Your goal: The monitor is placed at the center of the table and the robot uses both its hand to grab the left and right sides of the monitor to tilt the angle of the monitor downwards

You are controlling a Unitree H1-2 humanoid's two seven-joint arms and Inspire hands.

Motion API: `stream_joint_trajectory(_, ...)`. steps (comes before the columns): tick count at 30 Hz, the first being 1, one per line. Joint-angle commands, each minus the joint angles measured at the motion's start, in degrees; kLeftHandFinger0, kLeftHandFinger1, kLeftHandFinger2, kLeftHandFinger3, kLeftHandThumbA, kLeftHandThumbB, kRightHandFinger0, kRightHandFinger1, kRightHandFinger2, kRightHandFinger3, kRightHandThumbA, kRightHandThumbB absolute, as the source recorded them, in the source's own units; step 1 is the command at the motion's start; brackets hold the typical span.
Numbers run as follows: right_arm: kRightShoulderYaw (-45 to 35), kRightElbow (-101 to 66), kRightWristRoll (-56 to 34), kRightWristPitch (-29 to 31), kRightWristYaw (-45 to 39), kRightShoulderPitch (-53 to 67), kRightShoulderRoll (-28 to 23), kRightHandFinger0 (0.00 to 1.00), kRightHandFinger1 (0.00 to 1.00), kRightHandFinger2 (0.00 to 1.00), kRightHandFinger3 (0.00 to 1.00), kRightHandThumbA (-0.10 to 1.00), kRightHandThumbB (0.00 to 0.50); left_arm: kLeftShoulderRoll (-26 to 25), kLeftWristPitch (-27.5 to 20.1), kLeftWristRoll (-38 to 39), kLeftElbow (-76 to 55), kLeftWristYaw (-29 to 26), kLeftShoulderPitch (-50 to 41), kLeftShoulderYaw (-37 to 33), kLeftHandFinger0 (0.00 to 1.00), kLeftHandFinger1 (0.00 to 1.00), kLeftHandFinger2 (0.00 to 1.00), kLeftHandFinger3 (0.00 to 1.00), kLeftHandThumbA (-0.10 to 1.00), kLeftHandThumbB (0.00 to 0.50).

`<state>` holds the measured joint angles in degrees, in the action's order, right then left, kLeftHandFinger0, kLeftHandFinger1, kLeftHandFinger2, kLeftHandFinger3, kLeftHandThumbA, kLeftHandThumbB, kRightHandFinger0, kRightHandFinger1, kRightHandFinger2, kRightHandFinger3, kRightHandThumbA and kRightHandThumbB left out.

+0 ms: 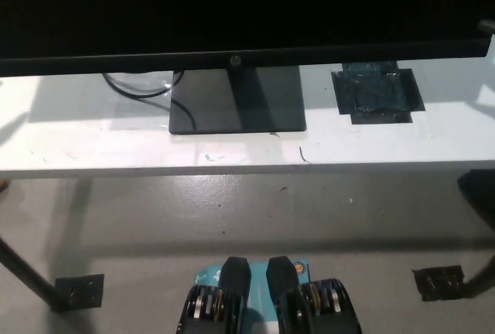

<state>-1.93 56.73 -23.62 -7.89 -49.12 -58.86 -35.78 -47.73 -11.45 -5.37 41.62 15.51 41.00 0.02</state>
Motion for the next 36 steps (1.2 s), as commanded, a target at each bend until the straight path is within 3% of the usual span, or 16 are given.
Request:
stream_joint_trajectory(1, 5.66, -0.25, 2.23, -2.27, -19.06, -14.31, -2.76, 1.00, 1.00, 1.00, 1.00, 0.69, 0.500, -4.92, -3.99, -5.98, -3.06, 0.19, 7.67, -2.51, 1.00, 1.00, 1.00, 1.00, 1.00, 0.471)
stream_joint_trajectory(3, 6.64, -0.35, 2.92, -2.08, -18.97, -14.80, -2.96, 1.00, 1.00, 1.00, 1.00, 0.68, 0.500, -3.92, -4.29, -6.27, -1.54, 0.75, 9.47, -3.54, 1.00, 1.00, 1.00, 1.00, 1.00, 0.486)
stream_joint_trajectory(5, 7.89, -1.05, 3.82, -1.45, -19.57, -14.89, -3.54, 1.00, 1.00, 1.00, 1.00, 0.70, 0.500, -2.50, -3.26, -4.05, 1.03, 4.78, 12.12, -4.50, 1.00, 1.00, 1.00, 1.00, 1.00, 0.432)
stream_joint_trajectory(8, 8.92, -3.39, 4.23, -1.31, -19.16, -14.06, -4.28, 1.00, 1.00, 1.00, 1.00, 0.73, 0.500, -0.93, -3.04, -4.53, 3.27, 4.97, 14.65, -5.99, 1.00, 1.00, 1.00, 1.00, 0.97, 0.491)
stream_joint_trajectory(9, 9.32, -3.50, 4.24, -1.60, -19.54, -14.27, -4.17, 1.00, 1.00, 1.00, 1.00, 0.73, 0.500, -0.68, -5.07, -5.71, 4.95, 4.47, 15.66, -7.04, 1.00, 1.00, 1.00, 1.00, 1.00, 0.499)
stream_joint_trajectory(15, 10.20, -1.94, 4.55, -0.67, -20.90, -16.11, -2.83, 1.00, 1.00, 1.00, 1.00, 0.76, 0.500, 0.23, -6.59, -6.35, 9.78, 5.48, 18.83, -9.71, 1.00, 1.00, 1.00, 1.00, 1.00, 0.500)
stream_joint_trajectory(19, 10.58, -1.37, 5.23, -0.19, -20.54, -16.97, -1.88, 1.00, 1.00, 1.00, 1.00, 0.77, 0.500, 0.28, -4.81, -6.14, 10.30, 7.15, 19.34, -10.61, 1.00, 1.00, 1.00, 1.00, 1.00, 0.500)
stream_joint_trajectory(23, 10.59, -0.04, 5.62, -0.76, -20.27, -17.95, 0.15, 1.00, 1.00, 1.00, 1.00, 0.72, 0.500, -0.27, -6.48, -7.09, 9.54, 6.02, 17.85, -10.94, 1.00, 1.00, 1.00, 1.00, 1.00, 0.500)
stream_joint_trajectory(34, 11.19, 5.39, 7.79, 1.24, -21.10, -19.31, 3.81, 1.00, 1.00, 1.00, 1.00, 0.69, 0.500, 1.35, -7.45, -8.86, 10.17, 5.09, 17.98, -12.07, 1.00, 1.00, 1.00, 1.00, 0.95, 0.480)
stream_joint_trajectory(36, 11.70, 5.17, 8.82, 2.32, -19.71, -18.97, 5.01, 1.00, 1.00, 1.00, 1.00, 0.73, 0.500, 1.27, -6.47, -9.55, 9.58, 4.82, 17.68, -12.30, 1.00, 1.00, 1.00, 1.00, 0.96, 0.484)
